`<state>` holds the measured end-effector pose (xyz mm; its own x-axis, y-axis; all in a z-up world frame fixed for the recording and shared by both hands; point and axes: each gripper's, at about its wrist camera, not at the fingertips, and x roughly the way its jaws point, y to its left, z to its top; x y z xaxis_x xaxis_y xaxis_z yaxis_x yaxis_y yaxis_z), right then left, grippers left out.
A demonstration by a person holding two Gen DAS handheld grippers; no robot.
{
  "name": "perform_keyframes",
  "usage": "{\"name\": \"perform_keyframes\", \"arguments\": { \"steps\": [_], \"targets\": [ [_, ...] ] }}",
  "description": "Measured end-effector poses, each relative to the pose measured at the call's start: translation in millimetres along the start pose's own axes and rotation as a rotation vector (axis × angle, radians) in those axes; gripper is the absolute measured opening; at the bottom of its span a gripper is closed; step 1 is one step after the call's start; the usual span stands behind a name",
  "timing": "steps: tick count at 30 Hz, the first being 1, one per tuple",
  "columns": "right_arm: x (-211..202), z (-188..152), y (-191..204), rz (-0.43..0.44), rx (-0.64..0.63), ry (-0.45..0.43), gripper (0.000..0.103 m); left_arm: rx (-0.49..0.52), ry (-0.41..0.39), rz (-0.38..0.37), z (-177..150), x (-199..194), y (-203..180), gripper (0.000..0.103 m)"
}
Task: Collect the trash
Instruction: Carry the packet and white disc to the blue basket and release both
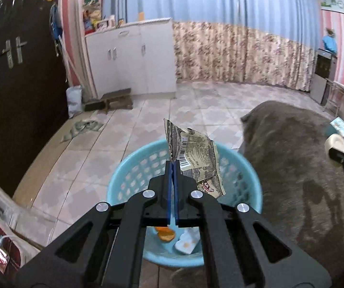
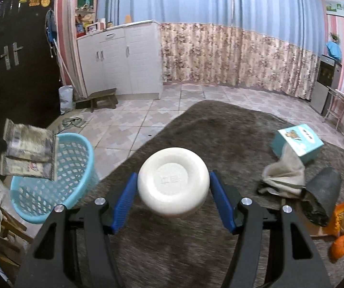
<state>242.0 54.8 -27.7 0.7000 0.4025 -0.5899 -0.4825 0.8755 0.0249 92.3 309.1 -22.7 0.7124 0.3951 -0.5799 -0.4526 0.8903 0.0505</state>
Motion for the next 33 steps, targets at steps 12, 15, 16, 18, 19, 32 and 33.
{"name": "perform_keyframes", "arguments": {
  "steps": [12, 15, 16, 18, 19, 32, 33],
  "targets": [
    [24.7, 0.4, 39.7, 0.042, -0.038, 0.042, 0.062, -0.075, 0.091, -0.027, -25.2, 43.3, 34.5, 0.047],
    [28.3, 2.7, 50.7, 0.062, -0.056, 0.045, 0.062, -0.087, 0.039, -0.002, -19.9, 33.4, 37.3, 0.067],
    [29.7, 4.0, 58.0, 0.069, -0.07, 0.044, 0.062, -0.095, 0.028, 0.004, -17.7, 30.8, 39.2, 0.074],
    [32.3, 5.3, 68.9, 0.084, -0.089, 0.043, 0.062, -0.112, 0.007, 0.017, -13.6, 26.0, 44.5, 0.082],
    [35.1, 6.7, 76.9, 0.098, -0.099, 0.045, 0.062, -0.121, -0.005, 0.028, -12.3, 23.1, 47.2, 0.085],
    [75.0, 5.0, 173.0, 0.237, -0.235, 0.087, 0.062, -0.14, -0.021, 0.13, -12.9, 18.3, 66.9, 0.093],
    [76.3, 3.4, 175.4, 0.244, -0.236, 0.09, 0.062, -0.142, -0.021, 0.133, -12.7, 18.2, 67.9, 0.093]
  ]
}}
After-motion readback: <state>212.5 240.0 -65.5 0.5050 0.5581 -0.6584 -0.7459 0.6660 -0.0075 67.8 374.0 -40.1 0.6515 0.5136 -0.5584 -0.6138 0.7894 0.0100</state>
